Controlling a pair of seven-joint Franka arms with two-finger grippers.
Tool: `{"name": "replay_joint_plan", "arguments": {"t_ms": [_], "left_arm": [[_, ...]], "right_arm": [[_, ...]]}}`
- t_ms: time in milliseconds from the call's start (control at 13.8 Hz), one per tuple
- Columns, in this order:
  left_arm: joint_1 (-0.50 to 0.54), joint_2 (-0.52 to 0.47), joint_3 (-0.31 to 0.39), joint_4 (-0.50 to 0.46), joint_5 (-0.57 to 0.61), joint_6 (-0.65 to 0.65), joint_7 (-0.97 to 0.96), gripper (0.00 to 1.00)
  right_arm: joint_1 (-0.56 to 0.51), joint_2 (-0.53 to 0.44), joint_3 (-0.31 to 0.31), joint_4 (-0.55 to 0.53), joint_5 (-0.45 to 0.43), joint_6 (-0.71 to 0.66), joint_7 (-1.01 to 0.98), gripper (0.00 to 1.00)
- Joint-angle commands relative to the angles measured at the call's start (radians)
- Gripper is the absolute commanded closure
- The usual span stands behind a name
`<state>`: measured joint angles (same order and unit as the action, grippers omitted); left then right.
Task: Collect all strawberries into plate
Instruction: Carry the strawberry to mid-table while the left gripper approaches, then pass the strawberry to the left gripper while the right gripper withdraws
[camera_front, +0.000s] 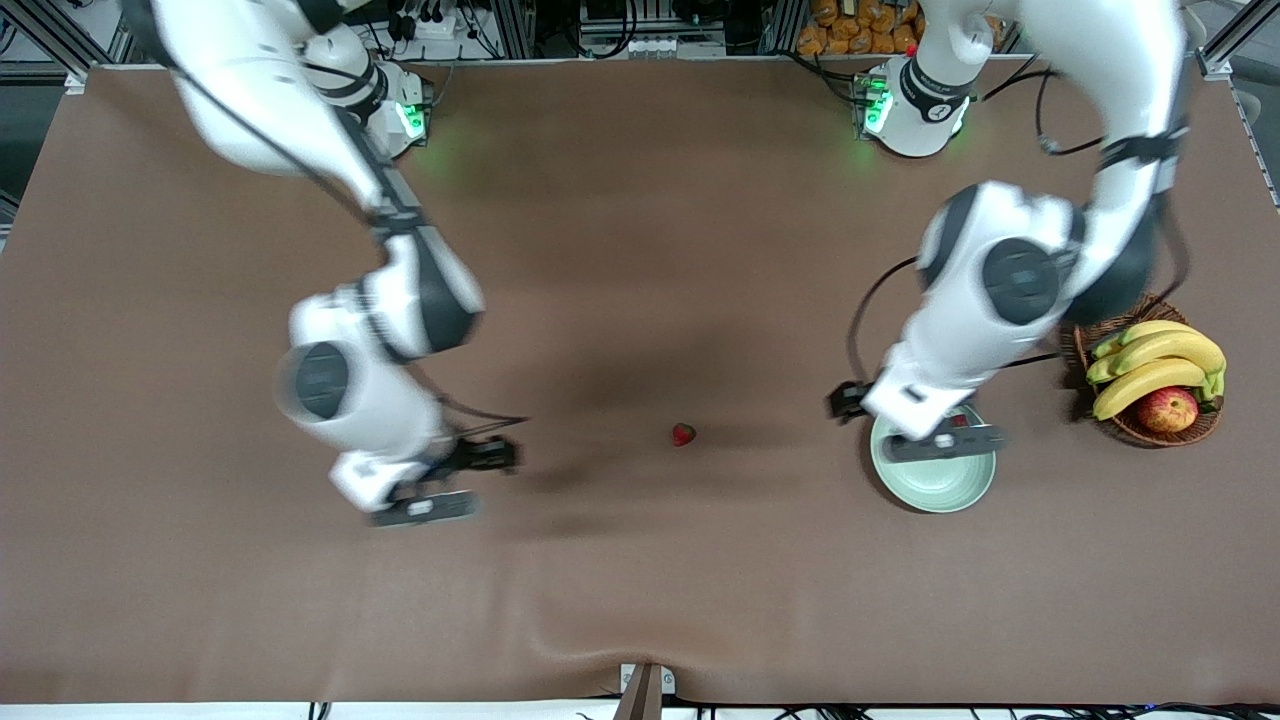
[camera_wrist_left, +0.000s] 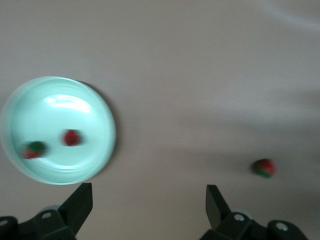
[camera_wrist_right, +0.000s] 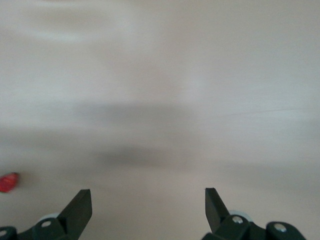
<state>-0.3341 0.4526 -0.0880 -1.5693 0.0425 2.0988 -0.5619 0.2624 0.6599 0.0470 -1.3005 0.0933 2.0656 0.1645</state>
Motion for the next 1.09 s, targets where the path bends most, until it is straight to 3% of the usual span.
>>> {"name": "replay_joint_plan", "arguments": {"t_ms": [0, 145, 217, 362, 651, 796, 1013], "left_arm": [[-0.112, 0.150, 0.010, 0.118, -0.006, 0.055, -0.204, 0.00], [-0.167, 0.230, 0.008, 0.147, -0.006, 0.121, -0.310, 0.04], [-0.189, 0.254, 0.010, 0.147, -0.001, 0.168, -0.346, 0.14], [-0.221, 0.306, 0.010, 0.147, -0.001, 0.251, -0.365, 0.17], [-0.253, 0.395, 0.016, 0.147, 0.002, 0.374, -0.383, 0.19], [-0.261, 0.416, 0.016, 0.147, 0.005, 0.376, -0.372, 0.31], [-0.264, 0.434, 0.014, 0.149, 0.005, 0.377, -0.372, 0.36]], "right_arm": [[-0.086, -0.156, 0.014, -0.176, -0.014, 0.001, -0.049, 0.00], [-0.149, -0.242, 0.010, -0.255, -0.015, -0.002, -0.100, 0.00], [-0.166, -0.278, -0.016, -0.276, -0.014, -0.009, -0.143, 0.00], [-0.170, -0.348, -0.096, -0.299, -0.014, -0.059, -0.253, 0.00], [-0.293, -0.514, -0.104, -0.327, -0.014, -0.224, -0.370, 0.00], [-0.330, -0.572, -0.101, -0.322, -0.014, -0.320, -0.378, 0.00], [-0.341, -0.643, -0.101, -0.321, -0.014, -0.462, -0.367, 0.00]]}}
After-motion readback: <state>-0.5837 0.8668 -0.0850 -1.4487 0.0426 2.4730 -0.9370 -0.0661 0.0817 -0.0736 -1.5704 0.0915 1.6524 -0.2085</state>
